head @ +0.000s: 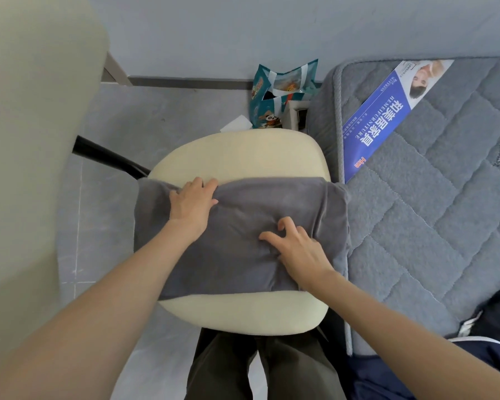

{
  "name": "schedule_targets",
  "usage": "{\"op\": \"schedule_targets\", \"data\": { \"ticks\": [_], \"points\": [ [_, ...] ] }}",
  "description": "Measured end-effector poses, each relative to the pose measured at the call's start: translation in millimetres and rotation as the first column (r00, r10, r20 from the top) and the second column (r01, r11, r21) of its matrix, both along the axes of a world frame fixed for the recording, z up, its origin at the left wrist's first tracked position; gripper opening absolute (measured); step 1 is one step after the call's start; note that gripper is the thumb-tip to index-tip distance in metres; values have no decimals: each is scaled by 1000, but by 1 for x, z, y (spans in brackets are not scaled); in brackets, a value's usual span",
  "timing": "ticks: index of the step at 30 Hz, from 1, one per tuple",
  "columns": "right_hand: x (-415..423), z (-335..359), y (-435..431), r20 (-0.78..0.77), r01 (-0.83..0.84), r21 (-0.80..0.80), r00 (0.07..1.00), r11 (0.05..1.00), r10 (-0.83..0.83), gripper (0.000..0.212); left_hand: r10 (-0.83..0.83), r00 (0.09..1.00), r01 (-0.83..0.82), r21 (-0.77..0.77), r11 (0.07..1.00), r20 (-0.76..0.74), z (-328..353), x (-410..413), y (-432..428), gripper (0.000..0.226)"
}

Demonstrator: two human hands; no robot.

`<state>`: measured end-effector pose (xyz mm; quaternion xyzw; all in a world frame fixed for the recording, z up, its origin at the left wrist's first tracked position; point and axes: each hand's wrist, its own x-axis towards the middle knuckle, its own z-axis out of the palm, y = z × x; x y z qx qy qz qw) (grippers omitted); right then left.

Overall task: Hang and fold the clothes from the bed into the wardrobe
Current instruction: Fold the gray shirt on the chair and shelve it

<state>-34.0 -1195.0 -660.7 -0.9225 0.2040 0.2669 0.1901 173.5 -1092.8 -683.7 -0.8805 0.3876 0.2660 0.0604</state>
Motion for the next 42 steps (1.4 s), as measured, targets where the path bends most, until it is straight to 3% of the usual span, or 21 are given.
{"op": "schedule_targets", "data": {
  "ticks": [3,7,9,12,15,17,18,20,22,25,27,29,31,33,35,37,40,42],
  "points": [
    [17,4,-8,-30,-87,-55,996,995,85,65,122,989,-121,19,993,-81,0,-2,25,23],
    [51,5,-29,8,-194,-134,980,972,197,44,276,949,-251,160,955,-156,1,-12,51,30],
    [68,0,-40,39,-183,-166,981,969,192,46,359,895,-289,268,919,-266,0,-23,55,35],
    [80,-5,-47,52,-135,-87,989,987,140,59,459,777,-288,405,868,-430,3,-34,51,41],
    [64,-5,-47,175,114,53,977,992,-121,51,316,882,-165,397,903,-350,6,-33,40,56],
    [44,-4,-46,311,452,53,840,890,-445,47,351,901,-297,227,928,-255,8,-27,29,60],
    [35,-3,-45,316,625,78,723,777,-614,47,418,870,-404,107,908,-261,9,-23,22,57],
    [22,-4,-44,173,840,183,484,511,-858,56,533,757,-595,-63,801,-377,7,-16,4,49],
    [16,-10,-48,-3,909,213,367,358,-930,69,591,647,-706,-86,703,-482,4,-11,-14,49],
    [18,-19,-57,-70,929,289,261,231,-963,77,634,496,-806,-42,591,-594,-5,-12,-33,53],
    [24,-21,-56,-63,916,355,220,185,-973,78,630,371,-862,-1,506,-683,-10,-16,-40,48],
    [29,-22,-53,-62,901,389,234,192,-970,71,616,306,-885,23,466,-726,-10,-20,-42,41],
    [31,-23,-51,-129,875,464,220,137,-967,54,593,282,-893,20,450,-755,-5,-20,-39,36],
    [31,-15,-55,-245,838,546,166,6,-955,35,572,281,-890,14,456,-771,4,-17,-32,33],
    [27,-1,-65,-370,788,604,148,-117,-917,31,552,263,-896,12,444,-791,18,-12,-24,32],
    [26,20,-72,-419,730,665,187,-160,-888,36,547,257,-912,-13,410,-797,39,-6,-18,35],
    [30,57,-82,-297,653,747,168,-120,-940,52,479,339,-907,-147,394,-809,78,5,-12,76],
    [35,85,-90,-179,610,790,141,-57,-974,74,341,452,-847,-276,454,-824,109,15,-11,103]
  ]
}}
